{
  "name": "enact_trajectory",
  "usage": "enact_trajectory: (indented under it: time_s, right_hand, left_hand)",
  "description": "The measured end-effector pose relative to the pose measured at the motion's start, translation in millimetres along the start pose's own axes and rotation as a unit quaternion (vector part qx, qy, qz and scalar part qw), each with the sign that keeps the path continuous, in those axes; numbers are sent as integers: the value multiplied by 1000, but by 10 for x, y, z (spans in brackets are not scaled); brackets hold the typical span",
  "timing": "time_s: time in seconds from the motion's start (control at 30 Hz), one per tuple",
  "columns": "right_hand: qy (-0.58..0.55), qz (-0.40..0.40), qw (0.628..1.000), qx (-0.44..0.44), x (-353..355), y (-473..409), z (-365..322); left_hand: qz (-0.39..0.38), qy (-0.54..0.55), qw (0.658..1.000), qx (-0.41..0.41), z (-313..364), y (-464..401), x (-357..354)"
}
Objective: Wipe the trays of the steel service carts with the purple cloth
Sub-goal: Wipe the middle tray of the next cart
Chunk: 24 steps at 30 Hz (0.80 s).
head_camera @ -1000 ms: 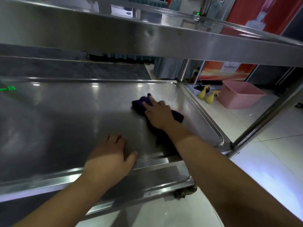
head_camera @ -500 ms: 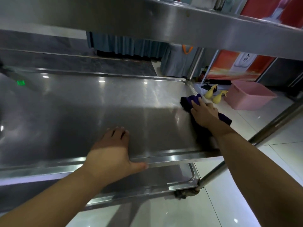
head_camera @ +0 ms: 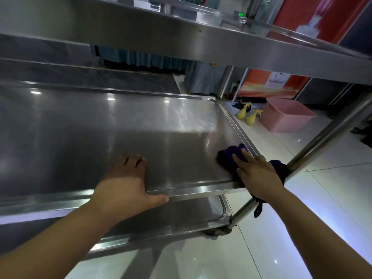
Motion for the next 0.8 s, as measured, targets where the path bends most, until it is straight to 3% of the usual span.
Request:
enact_trajectory:
  time_s: [0.1, 0.23, 0.37, 0.47, 0.57, 0.7, 0.8]
  right_hand:
    - [-33, -82, 990, -109, -98, -367, 182]
    - [-47, -36, 990, -127, -119, -952, 232]
    - [-39, -47, 989, -134, -242, -1394, 285]
    - [-11, -74, 993, -89, -271, -1418, 212]
    - [-29, 57, 998, 15, -20, -1092, -112]
    - [-157, -60, 985, 49, 193, -516, -552]
    - [-225, 5, 964, 140, 423, -198, -921]
  left_hand:
    - [-10, -2, 1000, 3, -53, -12, -64]
    - [-8, -14, 1000, 6, -78, -6, -93]
    - [-5, -9, 1000, 3, -82, -18, -95]
    - [-2, -7, 1000, -2, -80, -16, -100]
    - [7, -2, 1000, -1, -50, -14, -74]
    - [-2, 10, 1000, -1, -6, -5, -37]
    - [-9, 23, 1000, 6, -24, -5, -27]
Point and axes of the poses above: each hand's wrist, its own y-axis away from the middle knuckle, its own x-axis out of the back of the hand, z = x × y, the point moved 5 cm from there along -y, towards the middle knuckle, and after that the axes turned 14 degrees about y, right-handed, at the moved point
